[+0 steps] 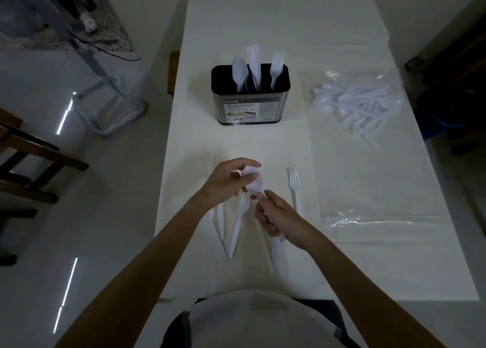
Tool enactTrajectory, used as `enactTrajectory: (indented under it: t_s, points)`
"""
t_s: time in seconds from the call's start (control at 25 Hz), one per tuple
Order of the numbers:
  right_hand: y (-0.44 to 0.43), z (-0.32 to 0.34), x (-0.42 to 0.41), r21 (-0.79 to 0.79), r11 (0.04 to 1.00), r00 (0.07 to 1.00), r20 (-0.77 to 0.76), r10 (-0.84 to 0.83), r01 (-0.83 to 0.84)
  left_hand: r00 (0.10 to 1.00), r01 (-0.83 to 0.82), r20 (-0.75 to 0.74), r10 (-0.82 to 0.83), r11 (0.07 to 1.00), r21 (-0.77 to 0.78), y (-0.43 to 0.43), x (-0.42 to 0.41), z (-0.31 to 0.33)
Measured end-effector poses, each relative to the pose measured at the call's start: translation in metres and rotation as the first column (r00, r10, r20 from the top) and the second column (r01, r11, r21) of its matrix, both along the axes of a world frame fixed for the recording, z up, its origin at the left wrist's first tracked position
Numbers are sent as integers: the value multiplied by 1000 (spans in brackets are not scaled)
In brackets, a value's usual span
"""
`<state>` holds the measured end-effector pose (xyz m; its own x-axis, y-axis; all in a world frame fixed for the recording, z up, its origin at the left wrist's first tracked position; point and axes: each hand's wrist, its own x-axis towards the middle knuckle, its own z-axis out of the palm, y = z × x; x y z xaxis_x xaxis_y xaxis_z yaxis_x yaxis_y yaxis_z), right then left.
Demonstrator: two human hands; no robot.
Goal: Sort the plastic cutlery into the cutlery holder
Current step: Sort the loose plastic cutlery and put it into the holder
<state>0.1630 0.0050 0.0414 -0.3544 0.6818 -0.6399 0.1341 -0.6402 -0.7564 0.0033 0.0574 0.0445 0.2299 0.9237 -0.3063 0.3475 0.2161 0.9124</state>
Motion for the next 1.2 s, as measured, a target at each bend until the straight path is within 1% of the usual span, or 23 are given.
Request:
enactTrajectory:
  t_s: [0.08, 0.2, 0.28, 0.36, 0.44, 0.56, 0.64, 0.68, 0.72, 0.76, 0.8, 0.84, 0.92, 1.0, 1.08, 1.2]
  points:
    - [6, 4, -2, 74, 993, 995, 56, 88, -92, 999, -19, -47, 22, 997, 80, 5, -8, 0]
    - [15, 6, -5, 191, 953, 961, 191, 199, -236, 997, -36, -67, 45, 990, 136, 10, -20, 1]
    - [23, 6, -5, 202, 921, 925, 260, 278, -334, 996, 7, -87, 7, 987, 161, 9, -25, 5]
    - [33, 10, -5, 177, 907, 900, 296, 321, -382, 992, 75, -111, -56, 982, 173, 9, -26, 9]
    - [43, 16, -6, 146, 919, 913, 248, 323, -365, 991, 108, -92, -93, 978, 178, 11, -24, 14]
    - [48, 23, -7, 127, 906, 909, 176, 379, -403, 997, 76, -30, -72, 980, 184, 14, -22, 18]
    - [45, 23, -9, 99, 907, 906, 159, 391, -409, 998, 51, -29, -47, 986, 158, 11, -23, 15]
    - [44, 21, -9, 86, 913, 910, 163, 381, -398, 999, 8, -49, -1, 990, 140, 7, -27, 9]
    - [42, 19, -8, 77, 920, 914, 172, 367, -384, 992, -58, -107, 73, 988, 141, 1, -33, 0]
    - [41, 17, -7, 73, 926, 918, 185, 352, -370, 967, -124, -201, 158, 978, 170, -7, -43, -13]
    - [40, 14, -4, 71, 931, 920, 196, 338, -357, 924, -163, -311, 223, 965, 207, -16, -55, -26]
    - [39, 11, -2, 71, 936, 922, 208, 326, -346, 881, -165, -406, 242, 963, 214, -28, -67, -40]
    - [38, 7, 5, 67, 945, 927, 228, 297, -319, 845, -137, -503, 182, 983, 125, -50, -81, -55]
    - [38, 2, 10, 63, 954, 932, 240, 271, -293, 835, -117, -535, 129, 992, 56, -61, -83, -61]
    - [38, -3, 16, 64, 958, 935, 248, 255, -279, 832, -134, -535, 150, 989, 68, -61, -78, -63]
    - [35, -8, 21, 79, 968, 945, 250, 212, -238, 864, -185, -459, 209, 978, 96, -54, -72, -58]
